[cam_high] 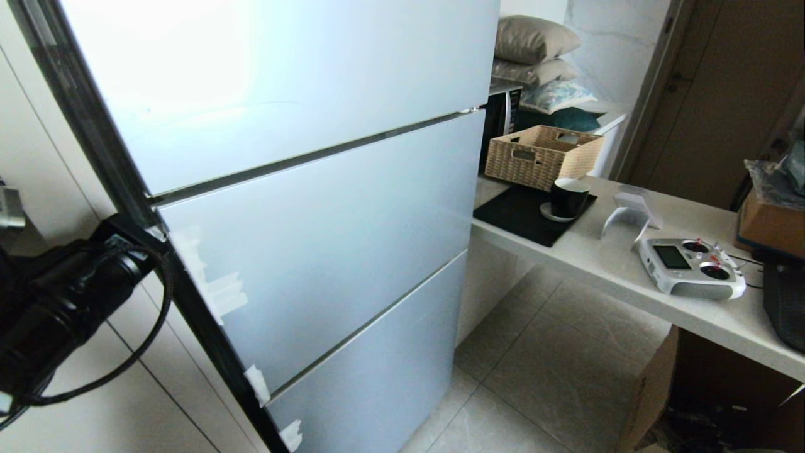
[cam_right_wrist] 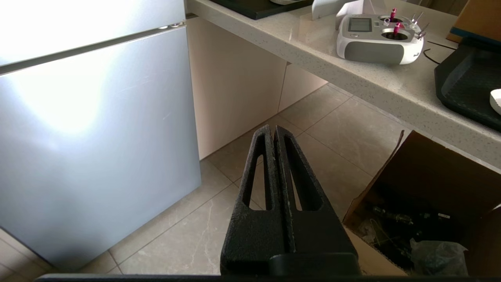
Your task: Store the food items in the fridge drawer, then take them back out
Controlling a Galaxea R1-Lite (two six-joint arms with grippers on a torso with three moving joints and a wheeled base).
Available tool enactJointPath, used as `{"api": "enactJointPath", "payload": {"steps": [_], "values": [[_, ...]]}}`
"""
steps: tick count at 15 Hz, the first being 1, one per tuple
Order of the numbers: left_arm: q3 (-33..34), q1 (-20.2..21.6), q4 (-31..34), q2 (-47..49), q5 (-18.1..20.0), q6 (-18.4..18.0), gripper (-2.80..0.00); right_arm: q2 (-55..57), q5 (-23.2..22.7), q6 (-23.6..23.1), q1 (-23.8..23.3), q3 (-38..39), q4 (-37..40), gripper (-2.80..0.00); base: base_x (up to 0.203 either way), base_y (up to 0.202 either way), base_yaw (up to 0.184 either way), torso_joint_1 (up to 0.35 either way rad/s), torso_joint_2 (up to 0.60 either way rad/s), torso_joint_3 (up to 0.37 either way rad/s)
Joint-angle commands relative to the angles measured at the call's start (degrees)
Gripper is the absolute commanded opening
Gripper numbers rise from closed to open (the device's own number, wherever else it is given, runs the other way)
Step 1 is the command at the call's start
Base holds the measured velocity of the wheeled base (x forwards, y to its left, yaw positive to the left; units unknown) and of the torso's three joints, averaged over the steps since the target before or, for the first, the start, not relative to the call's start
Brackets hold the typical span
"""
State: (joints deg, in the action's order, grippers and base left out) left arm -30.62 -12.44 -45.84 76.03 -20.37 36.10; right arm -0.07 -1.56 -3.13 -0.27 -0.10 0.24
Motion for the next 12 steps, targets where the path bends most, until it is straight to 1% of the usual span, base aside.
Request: {"api": "enactJointPath", "payload": {"steps": [1,7,11,12], "values": [[-0.1,-0.5,-1.2,1.6,-0.2,0.1,-2.80,0.1,0.0,0.0,0.0,0.0,0.0,-2.80,0.000,0.000,0.000,0.000,0.00,0.000],[2.8,-4.1,-1.5,1.1,-0.9,0.0,-2.80,0.1,0.0,0.0,0.0,0.0,0.0,-2.80,0.000,0.000,0.000,0.000,0.00,0.000],[3.0,-8.0,-1.5,1.4,-1.2,0.0,-2.80,0.1,0.0,0.0,0.0,0.0,0.0,-2.80,0.000,0.000,0.000,0.000,0.00,0.000],[3.0,-9.2,-1.5,1.4,-1.9,0.0,-2.80,0.1,0.0,0.0,0.0,0.0,-0.1,-2.80,0.000,0.000,0.000,0.000,0.00,0.000]]}}
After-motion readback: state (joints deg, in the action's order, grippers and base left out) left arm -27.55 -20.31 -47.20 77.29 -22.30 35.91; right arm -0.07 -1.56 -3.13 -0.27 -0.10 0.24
